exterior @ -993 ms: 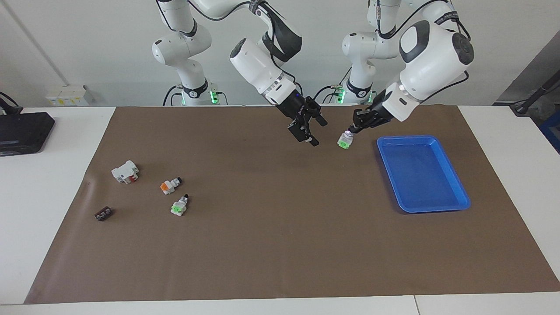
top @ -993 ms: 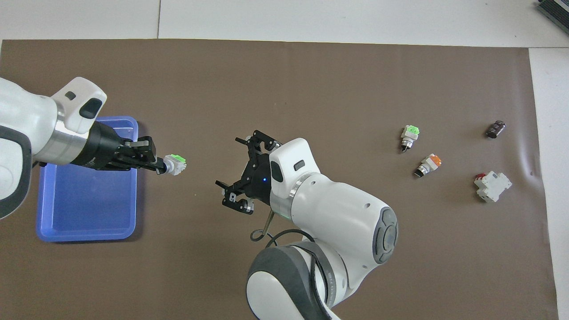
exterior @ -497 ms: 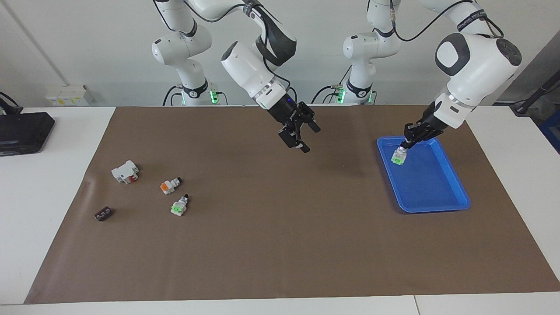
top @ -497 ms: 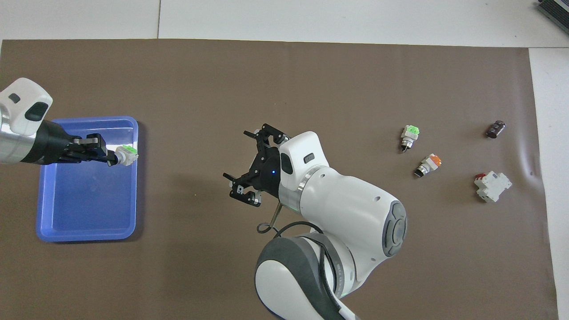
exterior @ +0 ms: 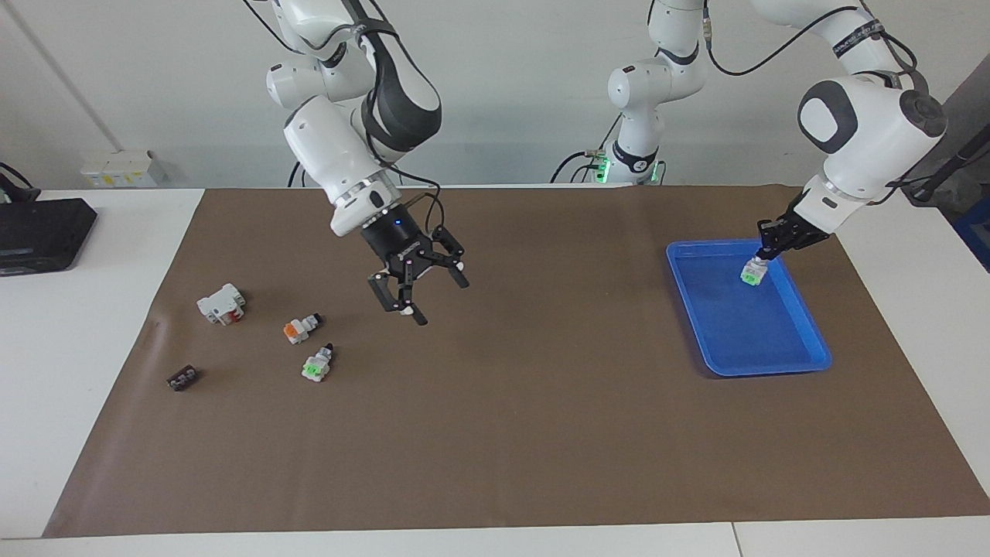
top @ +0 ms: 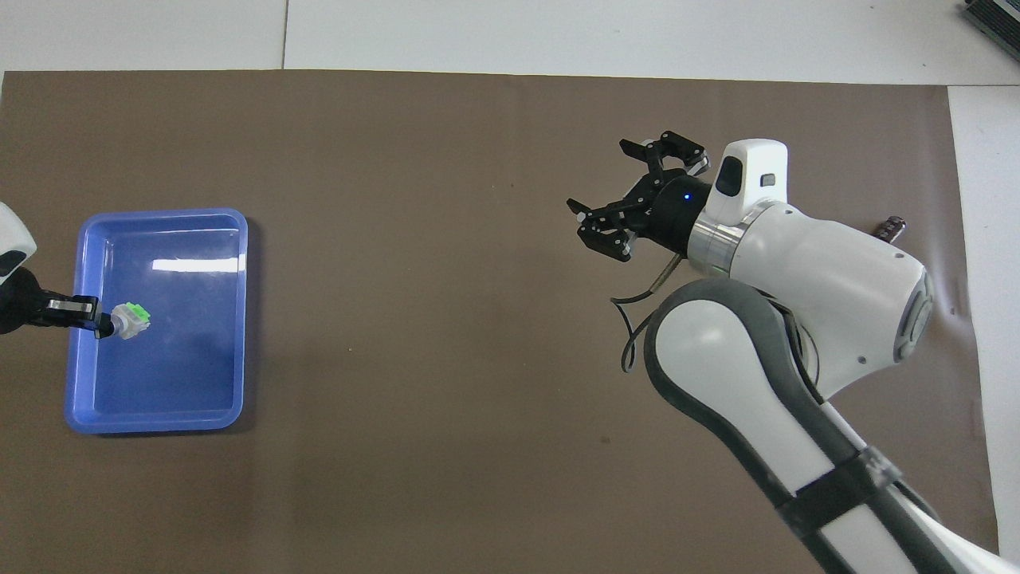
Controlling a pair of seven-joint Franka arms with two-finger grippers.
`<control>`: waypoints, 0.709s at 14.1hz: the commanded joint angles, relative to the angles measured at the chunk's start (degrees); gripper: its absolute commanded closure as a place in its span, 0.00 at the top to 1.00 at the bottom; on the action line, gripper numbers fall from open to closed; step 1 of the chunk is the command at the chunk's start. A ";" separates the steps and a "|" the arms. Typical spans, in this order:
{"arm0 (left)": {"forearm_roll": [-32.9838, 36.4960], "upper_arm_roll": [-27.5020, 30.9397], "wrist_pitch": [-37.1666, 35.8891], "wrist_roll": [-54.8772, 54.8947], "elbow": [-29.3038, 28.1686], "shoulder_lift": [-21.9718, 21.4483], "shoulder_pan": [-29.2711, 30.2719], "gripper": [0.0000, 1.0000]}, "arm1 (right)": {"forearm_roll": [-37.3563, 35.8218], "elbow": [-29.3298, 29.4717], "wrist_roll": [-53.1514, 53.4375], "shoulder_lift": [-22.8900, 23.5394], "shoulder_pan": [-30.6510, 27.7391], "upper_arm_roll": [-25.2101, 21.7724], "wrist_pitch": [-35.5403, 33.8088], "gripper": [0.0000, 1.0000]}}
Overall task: Turn and place switch with both arms
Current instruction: 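Lower the switch into the blue tray while the right gripper withdraws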
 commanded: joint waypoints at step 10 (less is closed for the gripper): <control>4.69 -0.82 6.97 3.23 -2.28 6.41 6.64 0.00 | -49.17 6.31 41.97 -1.38 -12.23 0.28 -24.86 1.00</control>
